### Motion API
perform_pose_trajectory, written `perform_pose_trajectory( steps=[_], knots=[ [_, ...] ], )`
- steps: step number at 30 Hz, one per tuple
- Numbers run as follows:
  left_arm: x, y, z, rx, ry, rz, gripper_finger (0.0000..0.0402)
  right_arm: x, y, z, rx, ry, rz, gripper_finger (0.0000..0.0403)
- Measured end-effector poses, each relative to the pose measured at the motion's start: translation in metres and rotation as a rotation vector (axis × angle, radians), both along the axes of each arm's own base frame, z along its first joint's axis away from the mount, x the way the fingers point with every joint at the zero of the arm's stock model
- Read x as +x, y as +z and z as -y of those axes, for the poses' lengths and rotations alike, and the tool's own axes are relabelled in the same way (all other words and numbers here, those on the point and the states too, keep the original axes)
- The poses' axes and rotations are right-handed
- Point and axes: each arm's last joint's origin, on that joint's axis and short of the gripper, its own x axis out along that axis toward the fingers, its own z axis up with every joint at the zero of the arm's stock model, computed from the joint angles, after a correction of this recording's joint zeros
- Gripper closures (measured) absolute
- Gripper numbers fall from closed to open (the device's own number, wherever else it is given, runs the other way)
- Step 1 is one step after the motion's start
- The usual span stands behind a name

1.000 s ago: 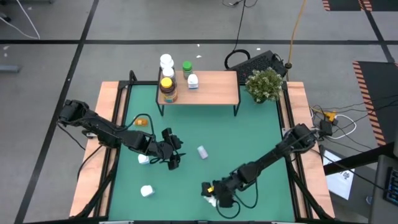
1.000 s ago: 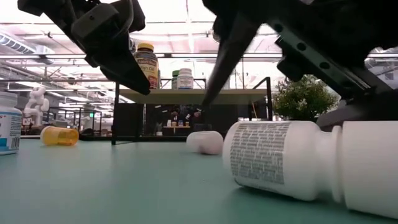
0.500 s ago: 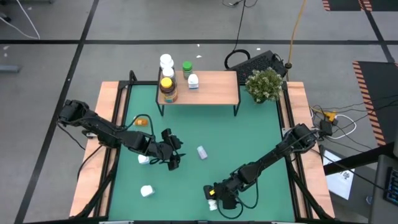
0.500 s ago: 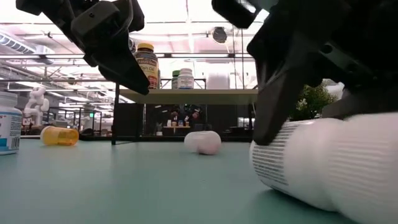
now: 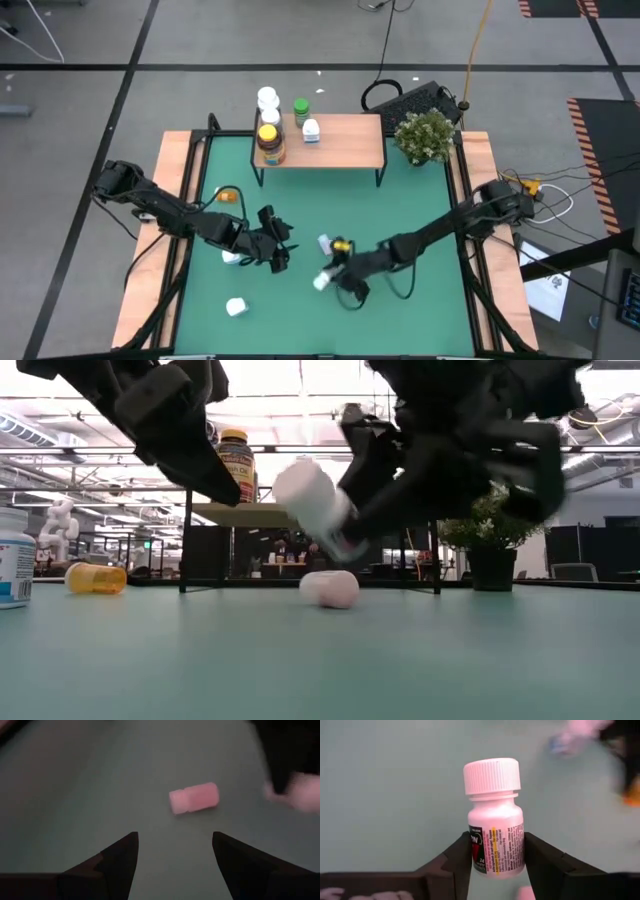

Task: Pick and place medicine bottles onto shelf by color
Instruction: Put the white and black pill bottle on the shelf

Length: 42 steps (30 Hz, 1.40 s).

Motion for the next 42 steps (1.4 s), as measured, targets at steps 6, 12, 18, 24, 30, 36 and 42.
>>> perform_pose_trajectory(
  steps=[6,12,18,24,30,36,42],
  knots=[
    [0.005,0.011,0.013,0.091,-0.114,0.116,0.0147,-0.030,-0.002,0.038,0.356,-0.192,0.360,0.0255],
    [0.021,0.032,0.011,0.198,-0.109,0.353,0.0147,-0.047,-0.009,0.056,0.466,-0.258,0.503,0.0257],
    [0.038,0.033,0.001,0.215,-0.198,0.448,0.0147,-0.046,-0.004,0.056,0.479,-0.256,0.540,0.0254],
    [0.041,0.031,0.002,0.197,-0.253,0.470,0.0147,-0.045,-0.002,0.056,0.488,-0.254,0.558,0.0254],
    [0.042,0.031,0.003,0.180,-0.286,0.476,0.0147,-0.044,0.002,0.062,0.548,-0.308,0.603,0.0253],
    [0.043,0.033,0.001,0.146,-0.248,0.501,0.0147,-0.044,0.004,0.063,0.543,-0.305,0.618,0.0254],
    [0.049,0.031,-0.002,0.127,-0.211,0.557,0.0147,-0.043,0.003,0.067,0.541,-0.315,0.614,0.0252]
  ],
)
